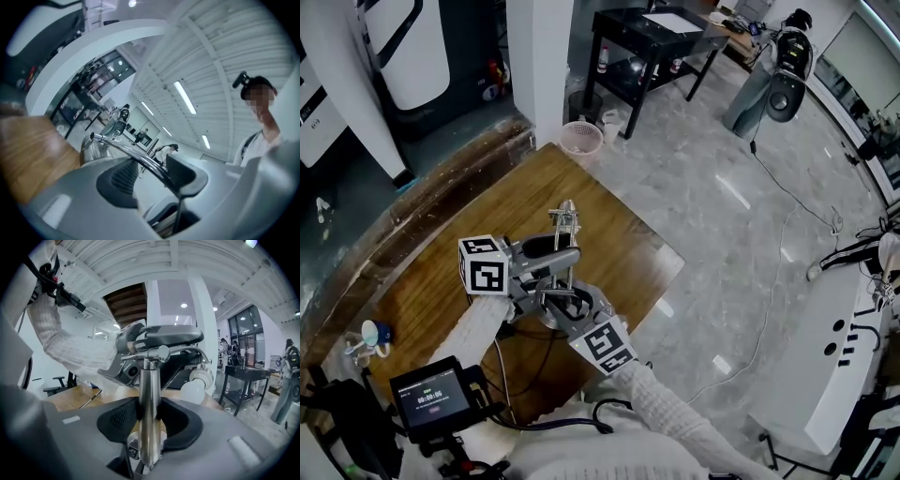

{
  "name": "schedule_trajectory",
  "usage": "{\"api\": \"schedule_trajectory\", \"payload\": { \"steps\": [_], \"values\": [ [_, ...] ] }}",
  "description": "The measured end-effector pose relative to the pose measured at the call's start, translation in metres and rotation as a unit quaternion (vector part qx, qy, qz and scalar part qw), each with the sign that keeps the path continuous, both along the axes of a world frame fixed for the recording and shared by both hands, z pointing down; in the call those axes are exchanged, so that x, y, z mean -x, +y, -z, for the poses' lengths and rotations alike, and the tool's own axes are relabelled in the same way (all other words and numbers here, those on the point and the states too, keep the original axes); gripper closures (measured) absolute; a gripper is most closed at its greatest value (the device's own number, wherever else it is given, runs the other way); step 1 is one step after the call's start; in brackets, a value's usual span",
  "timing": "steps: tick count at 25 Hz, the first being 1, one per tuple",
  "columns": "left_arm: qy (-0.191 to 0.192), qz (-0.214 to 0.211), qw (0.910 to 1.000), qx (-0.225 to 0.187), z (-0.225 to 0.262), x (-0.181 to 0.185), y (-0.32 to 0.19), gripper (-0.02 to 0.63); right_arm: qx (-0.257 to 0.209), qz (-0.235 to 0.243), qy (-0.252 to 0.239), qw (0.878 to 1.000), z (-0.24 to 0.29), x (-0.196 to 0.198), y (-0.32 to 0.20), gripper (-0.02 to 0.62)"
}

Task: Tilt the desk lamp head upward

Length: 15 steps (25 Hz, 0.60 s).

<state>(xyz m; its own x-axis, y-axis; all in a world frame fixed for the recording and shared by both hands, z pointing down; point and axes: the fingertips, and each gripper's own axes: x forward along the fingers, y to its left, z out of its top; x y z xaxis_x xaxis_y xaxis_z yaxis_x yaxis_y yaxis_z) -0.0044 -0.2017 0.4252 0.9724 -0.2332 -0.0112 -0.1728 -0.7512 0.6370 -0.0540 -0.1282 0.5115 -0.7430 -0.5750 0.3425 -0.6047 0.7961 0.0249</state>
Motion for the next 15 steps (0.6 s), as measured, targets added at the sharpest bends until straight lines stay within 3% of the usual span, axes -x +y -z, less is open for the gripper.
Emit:
{"api": "schedule_trajectory", "payload": {
  "steps": [4,9,11,15],
  "values": [
    [-0.003,0.044,0.9913,-0.124,0.020,0.007,0.006,0.423,0.031,0.016,-0.009,0.999,-0.004,0.000,-0.001,0.453],
    [-0.023,0.088,0.9727,-0.213,0.028,0.013,0.012,0.418,0.058,0.013,-0.032,0.998,-0.010,-0.001,-0.004,0.446],
    [-0.034,0.098,0.9579,-0.268,0.034,0.014,0.018,0.414,0.061,0.006,-0.031,0.998,-0.011,-0.001,-0.004,0.447],
    [-0.054,0.105,0.9152,-0.385,0.051,0.011,0.037,0.410,0.070,-0.009,-0.030,0.997,-0.014,0.000,-0.005,0.445]
  ]
}}
